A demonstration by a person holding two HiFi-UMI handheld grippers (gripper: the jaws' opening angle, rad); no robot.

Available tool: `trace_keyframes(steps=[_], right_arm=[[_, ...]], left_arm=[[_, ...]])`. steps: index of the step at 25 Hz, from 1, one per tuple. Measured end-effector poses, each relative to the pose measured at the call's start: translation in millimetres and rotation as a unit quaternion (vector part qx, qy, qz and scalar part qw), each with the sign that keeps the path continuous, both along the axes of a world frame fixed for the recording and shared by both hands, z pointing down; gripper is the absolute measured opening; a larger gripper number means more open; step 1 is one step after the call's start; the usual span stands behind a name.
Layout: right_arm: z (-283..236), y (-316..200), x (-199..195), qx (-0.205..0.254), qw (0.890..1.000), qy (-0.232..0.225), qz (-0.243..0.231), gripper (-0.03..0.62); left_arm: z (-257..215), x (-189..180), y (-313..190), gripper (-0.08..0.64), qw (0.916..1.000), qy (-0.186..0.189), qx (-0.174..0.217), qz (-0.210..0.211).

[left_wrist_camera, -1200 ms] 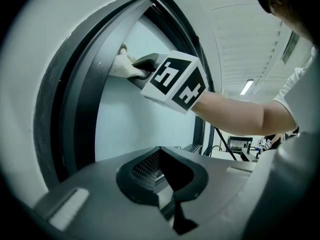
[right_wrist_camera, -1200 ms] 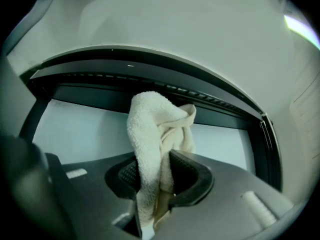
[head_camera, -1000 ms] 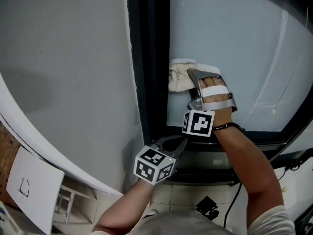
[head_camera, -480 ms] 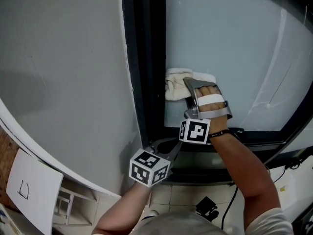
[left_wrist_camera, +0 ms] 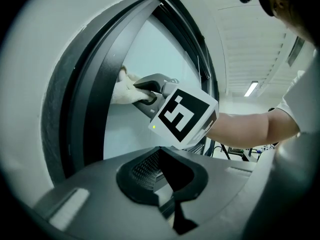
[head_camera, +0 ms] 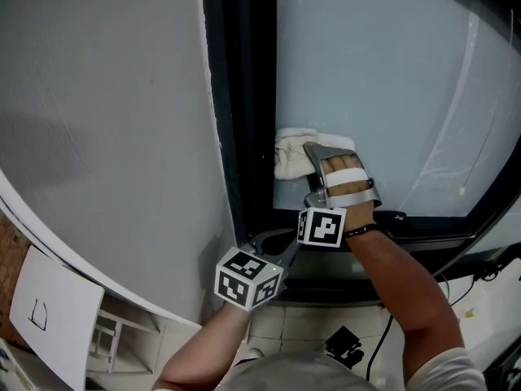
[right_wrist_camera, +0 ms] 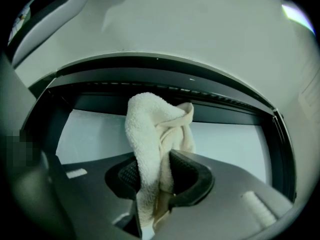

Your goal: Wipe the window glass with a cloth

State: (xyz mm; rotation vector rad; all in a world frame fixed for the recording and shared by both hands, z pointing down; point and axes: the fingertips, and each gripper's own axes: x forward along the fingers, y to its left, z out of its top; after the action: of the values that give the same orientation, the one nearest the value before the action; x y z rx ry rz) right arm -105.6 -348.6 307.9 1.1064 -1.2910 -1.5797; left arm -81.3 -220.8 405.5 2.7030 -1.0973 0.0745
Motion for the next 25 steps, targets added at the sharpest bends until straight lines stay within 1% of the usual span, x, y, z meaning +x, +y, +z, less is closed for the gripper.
trace_keyframes(steps=[7, 14, 19, 25], right_arm=[[22, 1, 0, -0.027, 1.000, -0.001, 0.000, 0.114], [44, 2, 1, -0.043, 0.999, 0.017, 0.000, 0.115], [53, 2, 2, -0.055, 0.998, 0.016, 0.001, 0.114], [77, 1, 3, -0.075, 0.997, 0.031, 0.002, 0.114]], left_arm=[[14, -1, 3, 0.017, 0.9999, -0.005, -0.014, -0.001], [39, 4, 9, 0.017, 0.9992, -0.023, -0.031, 0.007], [47, 3, 7, 0.017, 0.9988, -0.028, -0.040, 0.006], [55, 3, 5, 0.017, 0.9984, -0.028, -0.049, 0.004]])
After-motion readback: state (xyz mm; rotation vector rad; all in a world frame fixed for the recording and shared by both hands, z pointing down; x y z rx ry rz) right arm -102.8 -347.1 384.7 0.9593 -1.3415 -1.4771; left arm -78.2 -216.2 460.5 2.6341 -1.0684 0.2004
